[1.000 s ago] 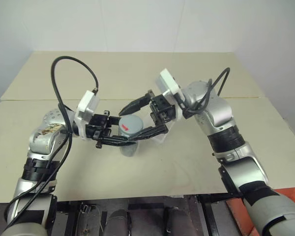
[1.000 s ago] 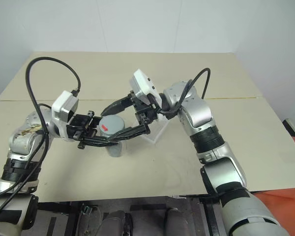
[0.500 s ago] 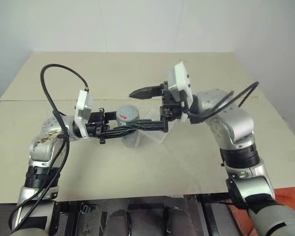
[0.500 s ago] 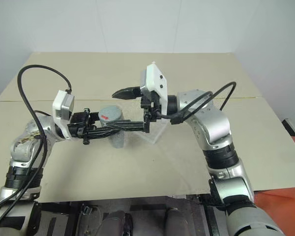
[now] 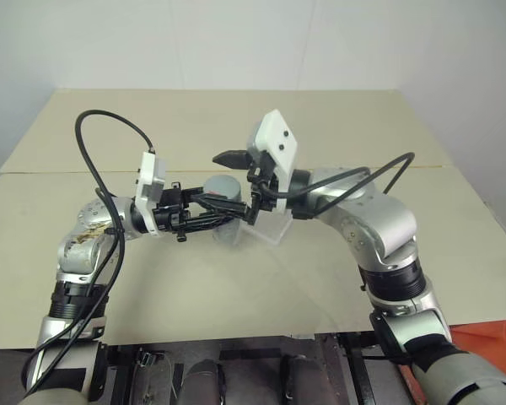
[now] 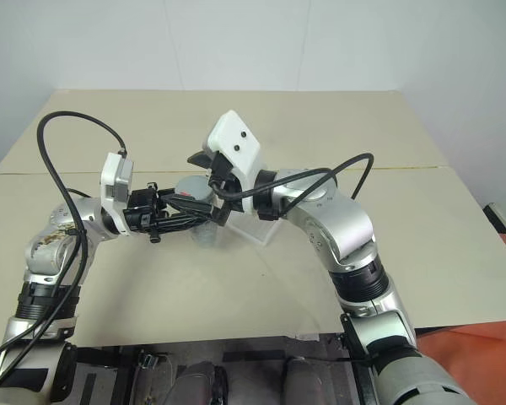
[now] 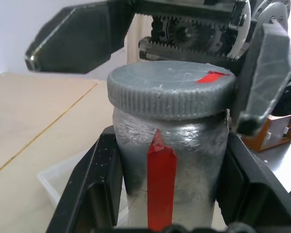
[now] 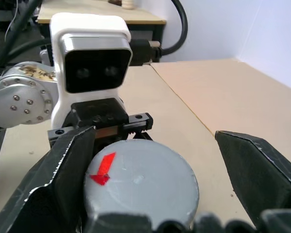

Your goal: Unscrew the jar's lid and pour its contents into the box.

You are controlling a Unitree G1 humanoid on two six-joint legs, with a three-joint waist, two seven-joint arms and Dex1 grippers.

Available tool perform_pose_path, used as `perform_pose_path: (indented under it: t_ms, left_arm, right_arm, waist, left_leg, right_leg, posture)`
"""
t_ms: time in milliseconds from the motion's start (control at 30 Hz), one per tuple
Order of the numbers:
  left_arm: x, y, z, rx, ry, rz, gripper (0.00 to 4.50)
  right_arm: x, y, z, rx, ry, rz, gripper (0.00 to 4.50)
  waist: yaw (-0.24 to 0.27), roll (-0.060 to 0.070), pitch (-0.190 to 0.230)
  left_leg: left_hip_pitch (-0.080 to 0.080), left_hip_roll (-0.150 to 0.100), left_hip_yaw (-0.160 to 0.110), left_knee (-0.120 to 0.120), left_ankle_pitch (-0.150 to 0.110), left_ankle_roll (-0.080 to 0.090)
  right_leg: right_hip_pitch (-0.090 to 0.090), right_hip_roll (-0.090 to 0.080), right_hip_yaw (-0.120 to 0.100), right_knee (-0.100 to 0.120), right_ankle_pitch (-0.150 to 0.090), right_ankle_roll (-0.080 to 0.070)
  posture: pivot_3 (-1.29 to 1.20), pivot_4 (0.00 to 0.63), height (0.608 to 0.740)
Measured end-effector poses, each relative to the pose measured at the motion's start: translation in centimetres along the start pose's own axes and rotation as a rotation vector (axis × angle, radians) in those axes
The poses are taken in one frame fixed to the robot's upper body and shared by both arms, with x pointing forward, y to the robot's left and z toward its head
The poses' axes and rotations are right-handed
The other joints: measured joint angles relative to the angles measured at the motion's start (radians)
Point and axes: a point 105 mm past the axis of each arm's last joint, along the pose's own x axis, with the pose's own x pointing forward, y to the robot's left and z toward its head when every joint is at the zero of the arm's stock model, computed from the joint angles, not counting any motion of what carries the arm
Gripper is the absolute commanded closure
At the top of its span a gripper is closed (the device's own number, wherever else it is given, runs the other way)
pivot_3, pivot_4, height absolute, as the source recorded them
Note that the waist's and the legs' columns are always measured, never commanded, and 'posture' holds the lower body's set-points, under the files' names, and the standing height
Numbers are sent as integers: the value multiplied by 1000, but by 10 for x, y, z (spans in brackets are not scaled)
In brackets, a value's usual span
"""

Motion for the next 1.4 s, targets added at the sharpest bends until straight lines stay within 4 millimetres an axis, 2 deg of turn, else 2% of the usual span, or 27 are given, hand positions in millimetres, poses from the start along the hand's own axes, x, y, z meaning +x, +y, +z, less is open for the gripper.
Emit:
perform_pose_path:
  t_ms: [300,1000,1400]
  left_arm:
    - [-1,1,0,4,12,11,1958]
    - [-4,1,3,7,6,4,1958]
    - [-13,0,9,-3,-36,40,1958]
  right_arm:
    - [-2,-2,-2,8,10,-5,22]
    - [-24,-3,-4,25,7,12,22]
    - [-32,-5,-2,34,-3,15,22]
  waist:
    - [-1,0,0]
    - [0,0,0]
    - [0,0,0]
  left_leg:
    - [0,0,0,0,0,0]
    - [0,0,0,0,0,0]
    - [0,0,0,0,0,1]
  right_leg:
    - [0,0,0,0,0,0]
    - [0,0,0,0,0,0]
    - [0,0,0,0,0,0]
  posture:
    - [0,150,740]
    - [0,150,740]
    - [0,150,740]
